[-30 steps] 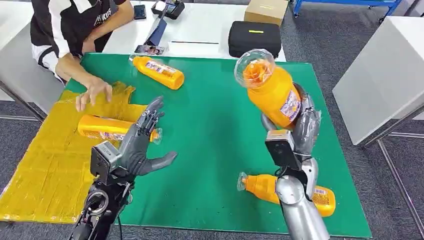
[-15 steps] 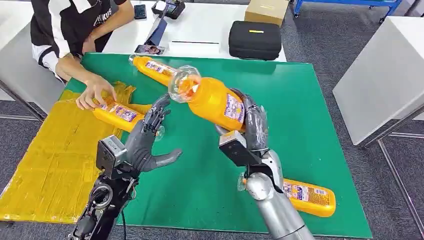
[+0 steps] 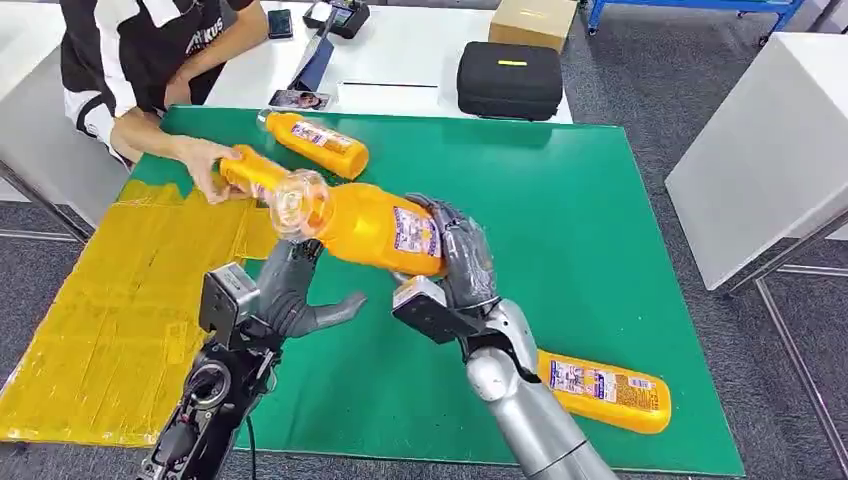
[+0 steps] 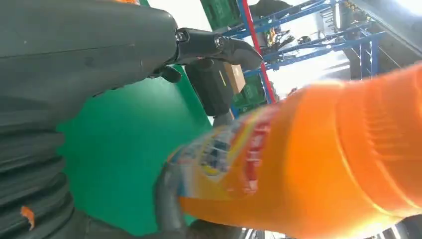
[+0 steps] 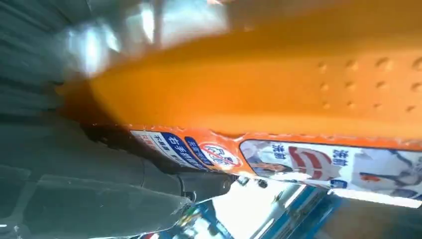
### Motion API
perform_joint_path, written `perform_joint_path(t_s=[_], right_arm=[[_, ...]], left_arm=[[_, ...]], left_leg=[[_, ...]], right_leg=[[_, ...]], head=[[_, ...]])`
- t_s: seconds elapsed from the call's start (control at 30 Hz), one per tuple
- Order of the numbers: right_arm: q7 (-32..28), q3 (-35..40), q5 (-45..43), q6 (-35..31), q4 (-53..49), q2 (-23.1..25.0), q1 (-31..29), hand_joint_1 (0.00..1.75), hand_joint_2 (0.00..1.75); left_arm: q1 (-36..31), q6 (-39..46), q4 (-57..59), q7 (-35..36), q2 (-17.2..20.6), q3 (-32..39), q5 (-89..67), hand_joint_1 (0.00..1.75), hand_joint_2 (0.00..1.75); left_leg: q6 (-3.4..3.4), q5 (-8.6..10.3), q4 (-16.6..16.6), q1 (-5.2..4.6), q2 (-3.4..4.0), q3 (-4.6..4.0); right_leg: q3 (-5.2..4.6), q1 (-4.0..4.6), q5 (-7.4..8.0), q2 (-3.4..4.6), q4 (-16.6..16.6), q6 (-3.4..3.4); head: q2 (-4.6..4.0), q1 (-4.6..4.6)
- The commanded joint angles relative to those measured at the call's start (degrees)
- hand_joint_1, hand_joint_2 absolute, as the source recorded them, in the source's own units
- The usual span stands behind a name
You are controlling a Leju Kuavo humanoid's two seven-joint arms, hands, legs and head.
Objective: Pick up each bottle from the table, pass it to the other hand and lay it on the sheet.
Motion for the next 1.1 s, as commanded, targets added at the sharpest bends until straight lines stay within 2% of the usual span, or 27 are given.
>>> perform_joint_path(t_s=[0.03,0.13,0.17,0.27,0.3,0.4,0.47,0.5,0.57,0.63,0.67,0.7,0.73,0.77,0.8,0.83,0.87,0.93,1.1], right_arm=[[-0.54,6.43,1.29,3.41,8.21,-0.06,-4.55,1.75,1.75],[1.74,9.89,3.85,7.33,11.5,-0.1,-6.13,1.75,1.75],[2.48,10.94,5.0,7.97,12.64,-0.05,-6.68,1.75,1.75],[2.39,14.17,7.45,10.93,15.63,0.18,-7.92,1.75,1.75],[1.69,15.21,7.85,11.94,15.89,0.18,-7.99,1.75,1.75],[-0.66,18.04,8.19,15.04,15.54,0.1,-7.67,1.75,1.75],[-3.48,19.53,6.55,19.57,15.36,-0.03,-7.7,1.75,1.75],[-5.1,20.25,4.93,22.19,15.27,-0.06,-7.76,1.75,1.75],[-6.44,20.87,2.88,23.9,15.15,-0.06,-7.95,1.75,1.75],[-6.86,21.25,1.48,24.38,14.51,-0.28,-8.11,1.75,1.75],[-6.82,21.43,1.15,24.58,14.19,-0.41,-8.15,1.75,1.75],[-6.77,21.48,0.93,24.75,13.99,-0.48,-8.22,1.75,1.75],[-6.72,21.58,0.76,24.87,13.8,-0.53,-8.25,1.75,1.75],[-6.72,21.58,0.76,24.87,13.8,-0.53,-8.25,1.75,1.75],[-6.68,21.67,0.72,24.9,13.68,-0.56,-8.27,1.75,1.75],[-6.67,21.68,0.72,24.91,13.67,-0.56,-8.28,1.75,1.75],[-6.67,21.68,0.72,24.91,13.67,-0.56,-8.28,1.75,1.75],[-6.49,21.88,0.59,24.78,13.66,-0.59,-8.29,1.75,1.75],[-6.44,21.98,0.51,24.69,13.66,-0.62,-8.26,1.75,1.75]], left_arm=[[-3.08,-0.32,4.89,-0.24,0.75,-0.55,0.79,0.0,1.75],[-3.33,-0.52,5.19,-0.37,0.74,-0.69,1.23,0.0,1.75],[-3.35,-0.66,5.12,-0.37,0.71,-0.72,1.38,0.0,1.75],[-2.92,-1.32,4.01,0.26,0.37,-0.38,1.72,0.0,1.75],[-2.79,-1.47,3.7,0.52,0.22,-0.17,1.75,0.0,1.75],[-2.86,-1.81,3.44,0.95,0.01,0.15,1.84,0.0,1.75],[-3.07,-2.07,3.5,1.06,0.01,0.18,1.94,0.0,1.75],[-3.13,-2.09,3.47,1.05,0.05,0.16,2.0,0.0,1.75],[-2.86,-2.01,2.94,1.05,0.16,0.22,2.1,0.0,1.75],[-2.31,-1.95,2.06,1.16,0.17,0.52,2.29,0.0,1.75],[-2.15,-2.04,1.82,1.32,0.19,0.68,2.53,0.0,1.75],[-2.01,-2.09,1.65,1.36,0.19,0.9,2.8,0.12,1.75],[-1.88,-2.06,1.5,1.35,0.17,1.08,2.95,1.08,1.75],[-1.88,-2.06,1.5,1.35,0.17,1.08,2.95,1.08,1.75],[-1.78,-2.07,1.44,1.34,0.24,1.25,3.07,1.66,1.75],[-1.75,-2.07,1.44,1.34,0.26,1.26,3.07,1.75,1.75],[-1.75,-2.07,1.44,1.34,0.26,1.26,3.07,1.75,1.75],[-1.63,-2.01,1.54,1.34,0.26,1.41,3.1,1.75,1.75],[-1.57,-2.05,1.67,1.31,0.26,1.47,3.19,1.75,1.75]], left_leg=[[0.03,-0.18,0.03,0.05,0.0,0.4],[0.05,-0.23,0.05,0.03,0.02,0.48],[0.03,-0.09,0.0,0.03,0.02,0.24],[0.03,-0.2,0.02,0.04,0.07,0.46],[0.02,-0.1,-0.02,0.04,-0.01,0.28],[0.02,-0.18,0.01,0.05,-0.06,0.44],[0.02,-0.23,0.03,0.08,-0.11,0.52],[0.01,-0.09,-0.01,0.08,-0.09,0.27],[0.04,-0.27,0.07,0.07,-0.12,0.55],[0.0,-0.09,-0.01,0.09,-0.04,0.24],[0.01,-0.15,0.03,0.08,-0.12,0.34],[0.01,-0.2,0.06,0.06,-0.2,0.45],[0.0,-0.14,0.05,0.12,-0.12,0.29],[0.01,-0.24,0.09,0.1,-0.11,0.46],[0.0,-0.12,0.03,0.05,-0.09,0.28],[0.01,-0.19,0.06,0.07,-0.13,0.42],[-0.01,-0.05,0.01,0.08,-0.1,0.16],[0.01,-0.18,0.05,0.08,-0.16,0.41],[0.0,-0.07,0.0,0.06,-0.15,0.23]], right_leg=[[0.37,0.08,-0.15,0.08,0.01,-0.36],[0.44,0.07,-0.18,0.11,0.03,-0.39],[0.22,0.05,-0.06,0.07,-0.02,-0.23],[0.41,0.07,-0.14,0.16,0.01,-0.39],[0.26,0.07,-0.08,0.05,-0.03,-0.29],[0.41,0.08,-0.17,0.02,0.01,-0.38],[0.51,0.12,-0.22,-0.02,0.0,-0.43],[0.28,0.09,-0.1,-0.04,-0.05,-0.27],[0.54,0.11,-0.27,-0.03,0.04,-0.46],[0.23,0.1,-0.09,-0.01,-0.05,-0.26],[0.34,0.11,-0.17,-0.06,0.0,-0.35],[0.46,0.09,-0.26,-0.12,0.06,-0.43],[0.29,0.13,-0.15,-0.07,-0.01,-0.34],[0.45,0.13,-0.25,-0.04,0.05,-0.44],[0.25,0.07,-0.14,-0.04,0.01,-0.31],[0.39,0.09,-0.22,-0.05,0.04,-0.41],[0.15,0.1,-0.08,-0.07,-0.03,-0.25],[0.39,0.1,-0.22,-0.09,0.04,-0.41],[0.21,0.07,-0.12,-0.1,-0.01,-0.28]], head=[[0.0,0.0],[0.0,0.0],[0.0,0.0],[0.0,0.0],[0.0,0.02],[0.0,0.0],[0.0,0.0],[0.0,-0.02],[0.0,0.0],[0.0,-0.02],[0.0,0.0],[0.0,-0.02],[0.0,0.05],[0.0,0.0],[0.0,0.0],[0.0,0.0],[0.0,0.0],[0.0,0.0],[0.0,0.02]])
